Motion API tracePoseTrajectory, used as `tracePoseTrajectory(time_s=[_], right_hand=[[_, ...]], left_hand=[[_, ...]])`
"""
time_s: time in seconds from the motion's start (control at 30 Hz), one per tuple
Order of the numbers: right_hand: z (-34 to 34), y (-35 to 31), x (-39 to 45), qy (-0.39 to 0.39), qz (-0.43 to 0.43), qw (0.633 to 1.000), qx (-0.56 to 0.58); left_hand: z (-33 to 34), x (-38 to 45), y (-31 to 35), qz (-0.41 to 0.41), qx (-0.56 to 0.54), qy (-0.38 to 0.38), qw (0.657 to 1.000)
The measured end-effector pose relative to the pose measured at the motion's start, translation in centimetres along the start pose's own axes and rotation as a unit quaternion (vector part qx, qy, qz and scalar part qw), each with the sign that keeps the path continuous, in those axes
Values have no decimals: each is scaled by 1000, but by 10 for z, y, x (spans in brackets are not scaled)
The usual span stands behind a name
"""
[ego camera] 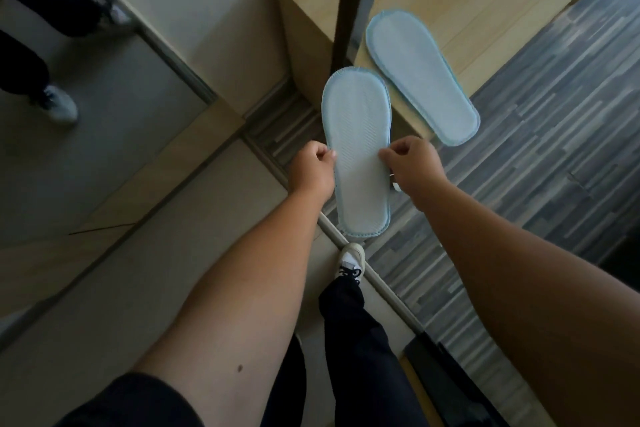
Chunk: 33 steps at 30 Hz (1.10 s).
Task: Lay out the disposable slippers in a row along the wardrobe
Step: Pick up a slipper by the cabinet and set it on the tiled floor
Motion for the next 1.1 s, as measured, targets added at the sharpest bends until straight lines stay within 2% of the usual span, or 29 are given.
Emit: tracePoseTrajectory(time_s=[0.27,0.5,0.63,0.87,1.1], right_hand=[[155,-6,-52,-61,-25,997,-41],[291,-14,-60,-127,-54,987,-76],[349,-2,-28,-165,-62,978,-107],[434,38,85,-210,-50,968,-128],[482,52,167,-238,-48,964,-111]], left_hand=[[-95,-16,-152,-39,-25,58,997],[-155,-1,-274,-90,-60,123,987],[-148,32,-334,-124,-82,147,978],[-96,121,-412,-163,-103,173,966],[-63,206,-451,-170,-109,183,962]])
Point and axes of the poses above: each hand's wrist, its own x-axis towards the middle knuckle, its own z-axis out of the palm, y = z × x, the point moved 7 cm from there along x, towards the middle knuckle, and after that the axes turned 2 degrees about z, right-handed, at the moved point
